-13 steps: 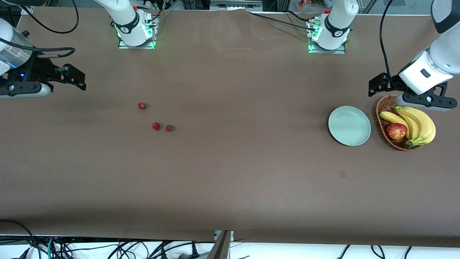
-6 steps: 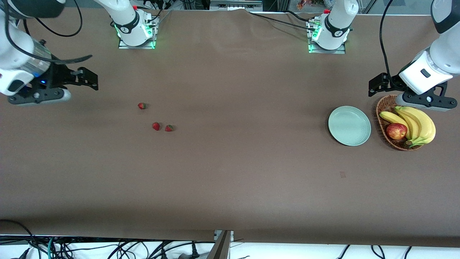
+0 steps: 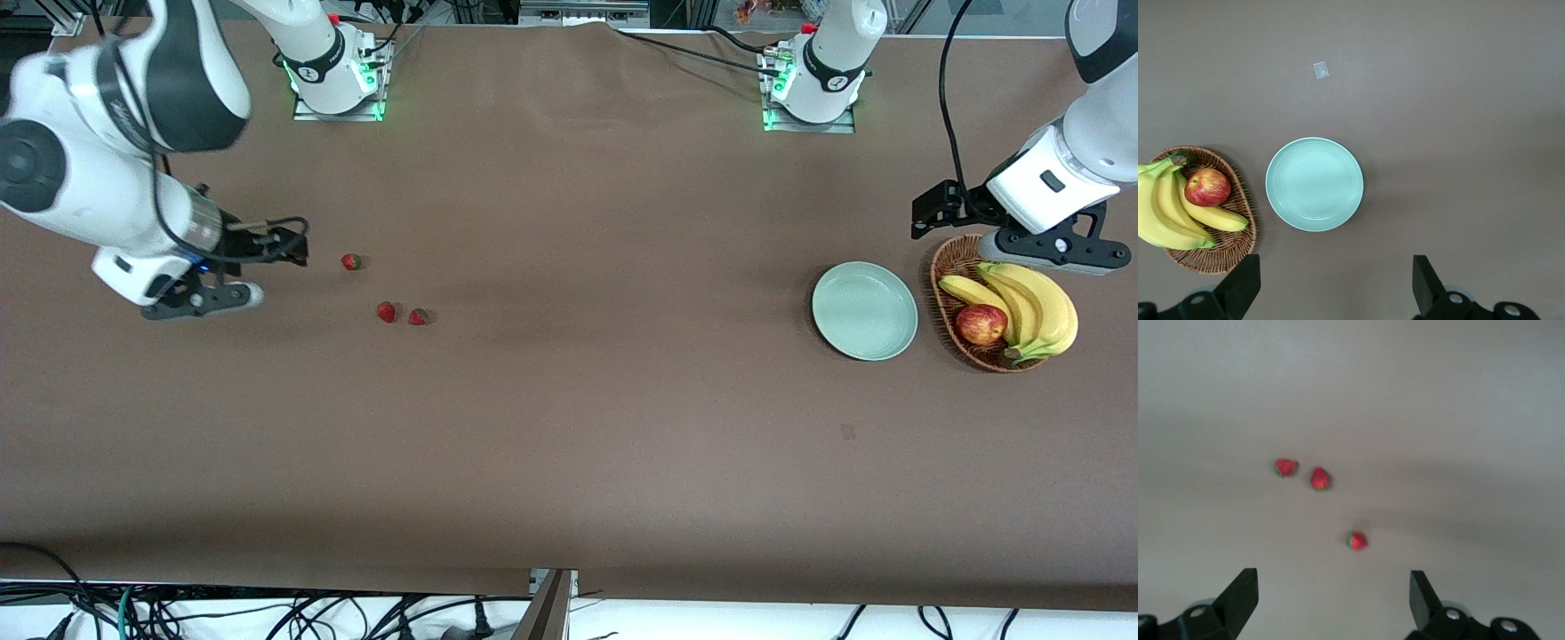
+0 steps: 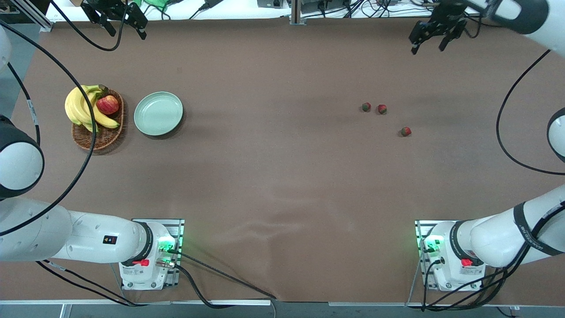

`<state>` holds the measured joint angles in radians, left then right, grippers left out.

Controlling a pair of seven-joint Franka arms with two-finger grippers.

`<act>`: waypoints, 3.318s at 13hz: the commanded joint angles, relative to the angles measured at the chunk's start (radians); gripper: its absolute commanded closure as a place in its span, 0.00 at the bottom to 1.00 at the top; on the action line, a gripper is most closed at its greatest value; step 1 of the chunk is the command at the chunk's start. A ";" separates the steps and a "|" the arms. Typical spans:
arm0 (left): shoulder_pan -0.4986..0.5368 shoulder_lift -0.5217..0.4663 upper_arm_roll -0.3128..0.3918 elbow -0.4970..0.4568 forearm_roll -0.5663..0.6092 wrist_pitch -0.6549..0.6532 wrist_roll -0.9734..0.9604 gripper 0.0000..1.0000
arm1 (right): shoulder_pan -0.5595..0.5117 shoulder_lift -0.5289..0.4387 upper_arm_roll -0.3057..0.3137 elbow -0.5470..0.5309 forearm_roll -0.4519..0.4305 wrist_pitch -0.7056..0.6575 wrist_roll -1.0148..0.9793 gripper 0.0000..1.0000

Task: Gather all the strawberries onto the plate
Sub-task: 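Reach the right gripper down over the cluster of red strawberries, then close the right gripper on one red strawberry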

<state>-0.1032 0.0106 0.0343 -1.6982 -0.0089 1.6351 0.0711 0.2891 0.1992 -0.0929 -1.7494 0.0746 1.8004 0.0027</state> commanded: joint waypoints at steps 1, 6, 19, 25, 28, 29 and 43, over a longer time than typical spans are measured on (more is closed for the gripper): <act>-0.004 0.014 0.006 0.026 -0.017 -0.006 0.012 0.00 | 0.042 0.072 0.002 -0.078 0.074 0.164 0.040 0.00; -0.004 0.015 0.006 0.026 -0.017 -0.006 0.012 0.00 | 0.126 0.281 0.004 -0.084 0.132 0.414 0.114 0.02; -0.003 0.015 0.006 0.026 -0.017 -0.004 0.012 0.00 | 0.180 0.321 0.030 -0.263 0.157 0.614 0.194 0.37; -0.003 0.015 0.006 0.026 -0.022 -0.006 0.012 0.00 | 0.180 0.327 0.028 -0.253 0.177 0.623 0.192 0.43; -0.003 0.015 0.006 0.026 -0.022 -0.004 0.012 0.00 | 0.179 0.325 0.027 -0.251 0.175 0.623 0.180 0.43; -0.003 0.015 0.007 0.026 -0.019 -0.004 0.012 0.00 | 0.179 0.325 0.027 -0.246 0.175 0.622 0.177 0.42; -0.003 0.015 0.009 0.026 -0.017 -0.006 0.010 0.00 | 0.164 0.333 0.021 -0.242 0.169 0.663 0.125 0.49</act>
<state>-0.1033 0.0155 0.0361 -1.6971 -0.0089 1.6361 0.0711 0.4615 0.5443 -0.0749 -1.9753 0.2308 2.4487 0.1498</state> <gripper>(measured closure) 0.000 0.458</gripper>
